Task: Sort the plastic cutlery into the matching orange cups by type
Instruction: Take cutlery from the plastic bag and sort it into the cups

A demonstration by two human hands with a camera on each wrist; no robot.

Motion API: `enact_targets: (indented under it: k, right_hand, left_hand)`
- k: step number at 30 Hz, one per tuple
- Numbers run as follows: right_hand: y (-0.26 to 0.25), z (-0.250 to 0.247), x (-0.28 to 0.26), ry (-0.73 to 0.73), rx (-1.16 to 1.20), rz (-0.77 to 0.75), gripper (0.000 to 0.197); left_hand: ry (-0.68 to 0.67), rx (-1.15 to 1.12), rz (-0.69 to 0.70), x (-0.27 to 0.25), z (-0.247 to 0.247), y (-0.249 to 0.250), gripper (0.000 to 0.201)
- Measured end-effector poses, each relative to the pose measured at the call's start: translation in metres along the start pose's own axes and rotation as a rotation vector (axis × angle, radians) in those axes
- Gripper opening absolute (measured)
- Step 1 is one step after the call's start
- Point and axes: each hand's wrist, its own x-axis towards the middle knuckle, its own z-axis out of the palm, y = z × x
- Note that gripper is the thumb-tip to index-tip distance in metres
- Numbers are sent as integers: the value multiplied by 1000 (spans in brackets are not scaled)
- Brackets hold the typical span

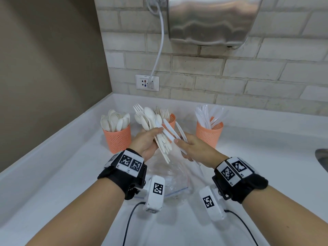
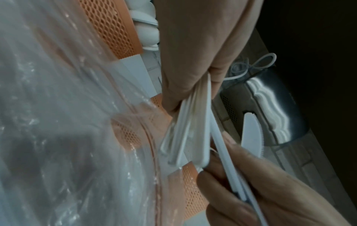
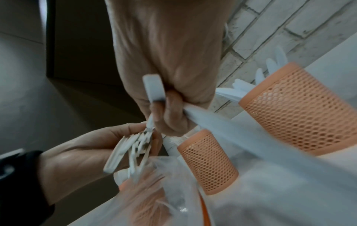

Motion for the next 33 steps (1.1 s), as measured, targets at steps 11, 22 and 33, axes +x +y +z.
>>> enact_targets:
  k: [11,22,33]
  right_hand:
    - [12,-7,0,26,14,-9,16]
    - [17,-79,15,379,-207,-14,13]
    - [20,-104,72,847,-105,-273,11]
  left_hand:
    - [-133,331,116,-2,30,-15,24]
    - [86,162,7,18,27,-10,18]
    - [-192,38,-50,16,33,-17,11]
